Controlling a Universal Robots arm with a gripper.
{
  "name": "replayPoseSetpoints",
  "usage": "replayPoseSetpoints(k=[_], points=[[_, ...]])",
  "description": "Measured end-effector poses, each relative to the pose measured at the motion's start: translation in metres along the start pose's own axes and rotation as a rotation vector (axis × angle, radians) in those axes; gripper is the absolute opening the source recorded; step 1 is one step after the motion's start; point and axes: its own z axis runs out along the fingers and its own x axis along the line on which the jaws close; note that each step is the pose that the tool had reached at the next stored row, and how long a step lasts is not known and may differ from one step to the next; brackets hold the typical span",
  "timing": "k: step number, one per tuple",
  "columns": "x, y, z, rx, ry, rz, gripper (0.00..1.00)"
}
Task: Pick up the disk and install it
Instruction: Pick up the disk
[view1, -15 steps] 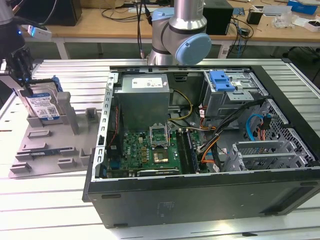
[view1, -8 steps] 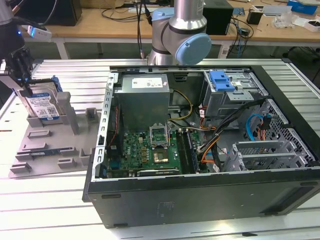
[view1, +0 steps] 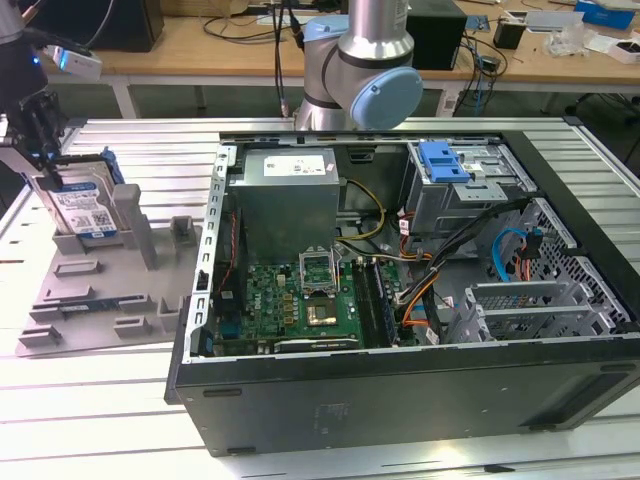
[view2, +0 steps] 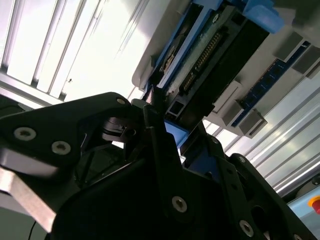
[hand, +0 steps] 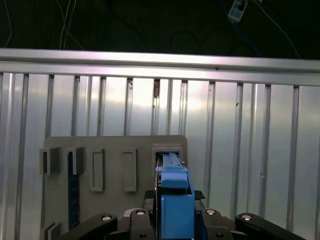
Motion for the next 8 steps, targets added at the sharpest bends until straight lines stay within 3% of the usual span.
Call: replayPoseSetpoints(k=[8], points=[[0.0008, -0.0007, -0.0131, -0.0025, -0.0001, 0.000, 0.37]])
